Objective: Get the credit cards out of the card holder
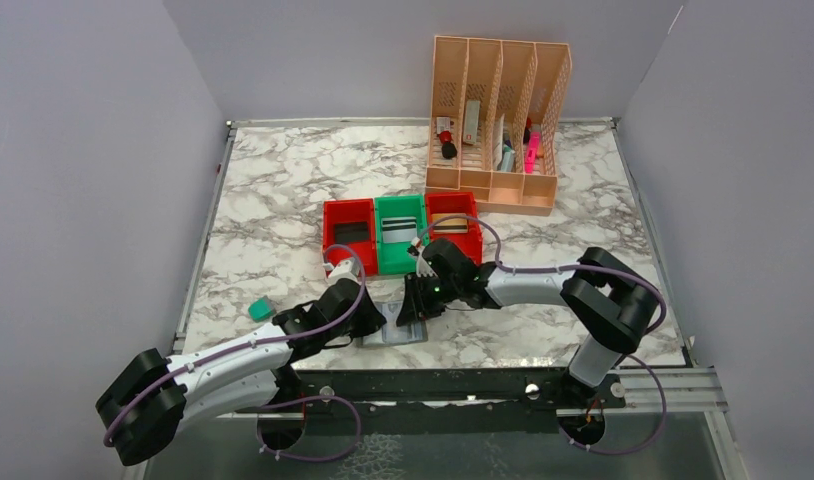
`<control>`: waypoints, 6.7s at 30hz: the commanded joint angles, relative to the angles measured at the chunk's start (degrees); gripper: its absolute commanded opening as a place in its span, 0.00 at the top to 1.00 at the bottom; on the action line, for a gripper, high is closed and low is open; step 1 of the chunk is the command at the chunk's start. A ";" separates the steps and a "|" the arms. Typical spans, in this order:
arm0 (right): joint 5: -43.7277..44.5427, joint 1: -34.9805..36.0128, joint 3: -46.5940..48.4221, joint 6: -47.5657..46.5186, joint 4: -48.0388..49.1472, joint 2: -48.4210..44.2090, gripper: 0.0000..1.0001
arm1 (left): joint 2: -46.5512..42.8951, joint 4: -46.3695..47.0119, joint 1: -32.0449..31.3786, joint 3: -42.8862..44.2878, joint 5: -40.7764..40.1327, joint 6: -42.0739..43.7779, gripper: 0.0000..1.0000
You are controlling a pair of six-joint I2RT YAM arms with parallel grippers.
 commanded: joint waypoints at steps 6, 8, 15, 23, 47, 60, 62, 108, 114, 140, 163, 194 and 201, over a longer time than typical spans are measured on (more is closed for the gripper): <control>8.52 0.11 -3.48 3.64 -5.21 0.86 0.78 | 0.82 6.33 0.49 -2.13 4.72 -1.42 0.72; 8.56 0.11 -4.22 4.48 -4.90 1.29 0.79 | 1.60 6.90 0.51 -3.26 5.12 -2.77 0.72; 9.76 0.11 -6.29 6.39 -4.18 1.35 0.82 | -1.30 4.97 0.88 -7.92 2.66 -7.60 0.69; 10.95 0.09 -6.67 6.95 -4.24 0.81 0.82 | -8.72 -2.26 0.97 -8.55 -2.37 -7.52 0.53; 8.72 0.03 -10.06 10.38 1.31 1.42 0.82 | -4.93 17.50 1.15 -17.50 5.71 -12.01 0.80; 11.17 -1.10 -10.64 10.42 -0.06 0.75 0.82 | -15.34 7.36 1.50 -16.10 2.28 -12.13 1.00; 11.43 -1.37 -10.56 10.20 -0.39 0.51 0.82 | -16.64 5.20 1.50 -15.65 1.65 -11.83 1.00; -5.74 -2.08 -2.18 2.79 3.24 5.73 0.63 | -15.50 4.20 1.74 -8.63 2.14 -5.54 0.90; -1.96 -2.08 -6.39 6.79 4.33 5.76 0.68 | -13.55 10.56 1.74 -10.44 5.55 -5.58 0.79; 5.13 -2.17 -7.93 8.44 2.15 3.02 0.73 | -18.48 -11.69 1.85 -1.77 -4.68 -2.94 0.99; 34.47 -3.11 27.21 -9.69 -24.18 3.86 0.77 | -15.76 -10.17 1.80 -0.11 -3.20 -0.56 1.00; 41.13 -3.75 44.12 -14.74 -29.45 27.22 0.77 | -14.30 -9.90 1.83 0.38 -3.03 -0.09 1.00; 42.97 -4.09 45.49 -15.25 -26.84 27.80 0.76 | -14.29 -9.88 1.83 0.25 -2.93 -0.19 1.00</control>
